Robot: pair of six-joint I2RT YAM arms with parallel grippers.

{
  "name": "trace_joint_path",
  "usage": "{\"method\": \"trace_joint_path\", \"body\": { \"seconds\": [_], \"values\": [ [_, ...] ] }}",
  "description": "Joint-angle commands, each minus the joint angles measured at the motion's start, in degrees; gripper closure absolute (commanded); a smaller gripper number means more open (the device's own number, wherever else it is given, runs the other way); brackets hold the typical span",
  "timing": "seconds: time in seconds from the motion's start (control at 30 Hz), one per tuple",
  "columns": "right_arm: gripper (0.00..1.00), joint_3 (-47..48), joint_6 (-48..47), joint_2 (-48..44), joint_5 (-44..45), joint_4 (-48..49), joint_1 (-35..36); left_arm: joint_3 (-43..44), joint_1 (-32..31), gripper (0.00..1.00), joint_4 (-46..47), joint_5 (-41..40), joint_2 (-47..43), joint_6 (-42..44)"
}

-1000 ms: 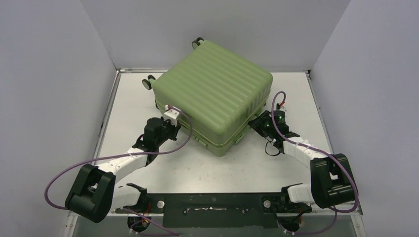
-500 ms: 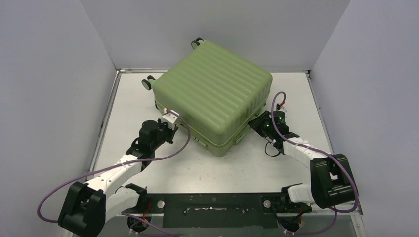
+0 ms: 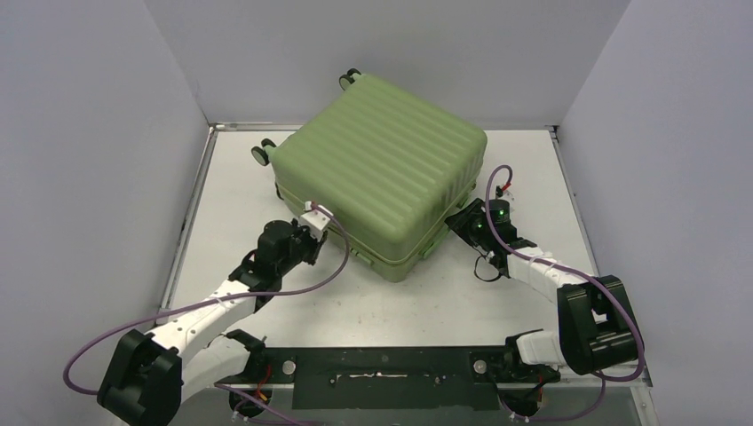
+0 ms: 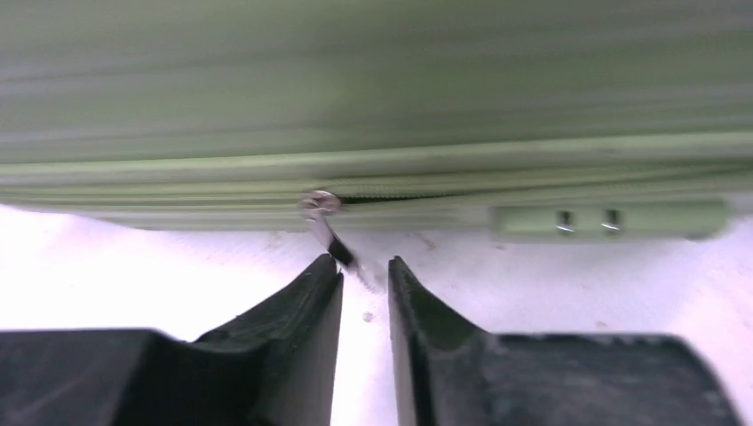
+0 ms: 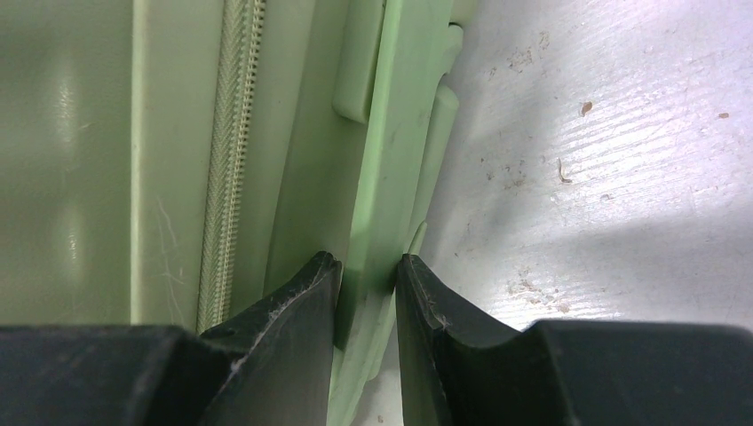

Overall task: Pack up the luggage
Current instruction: Zip the luggage at the center of the board.

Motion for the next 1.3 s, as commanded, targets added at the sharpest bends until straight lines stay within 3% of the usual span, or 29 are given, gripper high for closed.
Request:
{"method": "trace_joint_path", "body": {
  "seconds": [0.0,0.1,0.37,0.6,0.83,1.17,1.27],
  "values": [
    [1.00,-1.13,-1.96,1.35,-7.59,-0.56,3.93,1.39,-2.45,0.62,-3.96,6.17,-5.43,-3.91],
    [1.00,-1.08,-2.18,1.43,-7.63,-0.62,3.97,1.99,-0.49,0.38,-5.50,5.81,-8.70,-7.39],
    [1.00,-1.08,-2.40,1.74,-8.42,0.21,3.96,4.12,9.23,0.20,-4.44,15.95,-7.12,-20.51],
    [1.00,-0.55,-3.06,2.34,-10.08,0.94,3.94,5.19,13.41,0.21,0.82,24.10,-0.62,-25.10],
    [1.00,-0.56,-4.04,2.34,-11.88,1.31,3.71,4.75,17.10,0.24,8.70,26.19,4.71,-24.90],
    [1.00,-1.20,-4.35,2.59,-13.32,2.35,3.45,3.06,17.77,0.26,23.67,33.92,11.08,-27.18],
    [1.00,-1.01,-4.35,2.63,-13.54,2.52,3.34,1.24,17.53,0.31,28.53,38.42,10.71,-30.81]
  ]
}}
